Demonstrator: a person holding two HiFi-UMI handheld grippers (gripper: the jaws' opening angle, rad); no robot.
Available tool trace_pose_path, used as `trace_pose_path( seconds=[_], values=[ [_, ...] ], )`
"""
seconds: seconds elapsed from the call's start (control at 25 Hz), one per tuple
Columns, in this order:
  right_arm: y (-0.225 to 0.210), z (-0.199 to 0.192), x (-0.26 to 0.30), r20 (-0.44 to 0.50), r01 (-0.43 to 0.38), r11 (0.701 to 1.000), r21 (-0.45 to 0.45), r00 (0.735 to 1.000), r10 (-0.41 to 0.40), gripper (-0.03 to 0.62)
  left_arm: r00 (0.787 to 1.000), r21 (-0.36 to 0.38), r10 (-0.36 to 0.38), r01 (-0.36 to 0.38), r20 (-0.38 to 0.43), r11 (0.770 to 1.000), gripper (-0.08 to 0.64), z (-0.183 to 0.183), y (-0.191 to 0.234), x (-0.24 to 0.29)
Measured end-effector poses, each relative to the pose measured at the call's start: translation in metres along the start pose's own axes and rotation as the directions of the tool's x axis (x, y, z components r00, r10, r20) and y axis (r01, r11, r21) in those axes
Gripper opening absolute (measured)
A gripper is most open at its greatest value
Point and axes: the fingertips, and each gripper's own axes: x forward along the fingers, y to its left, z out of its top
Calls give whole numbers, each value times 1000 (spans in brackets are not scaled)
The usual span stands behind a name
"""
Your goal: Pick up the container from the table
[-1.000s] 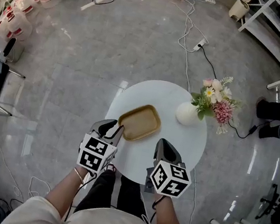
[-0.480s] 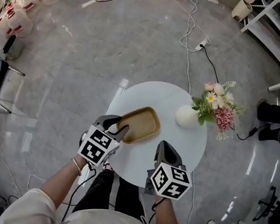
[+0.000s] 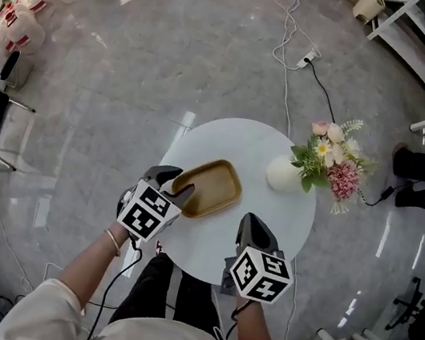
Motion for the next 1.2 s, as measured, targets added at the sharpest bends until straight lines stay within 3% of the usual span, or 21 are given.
trace_pose_path(
  seconds=[0.6,1.04,1.2],
  values=[
    [-17,-12,17,-53,22,999,49,998,-19,25,993,82,-49,58,-107,995,173,-8,10,26],
    [-12,-29,25,-93,18,997,74,996,-11,25,985,56,-82,92,-155,994,170,-14,8,41],
    [-16,-29,28,-95,25,997,78,995,-17,25,984,44,-89,97,-152,994,137,-15,9,45]
  ],
)
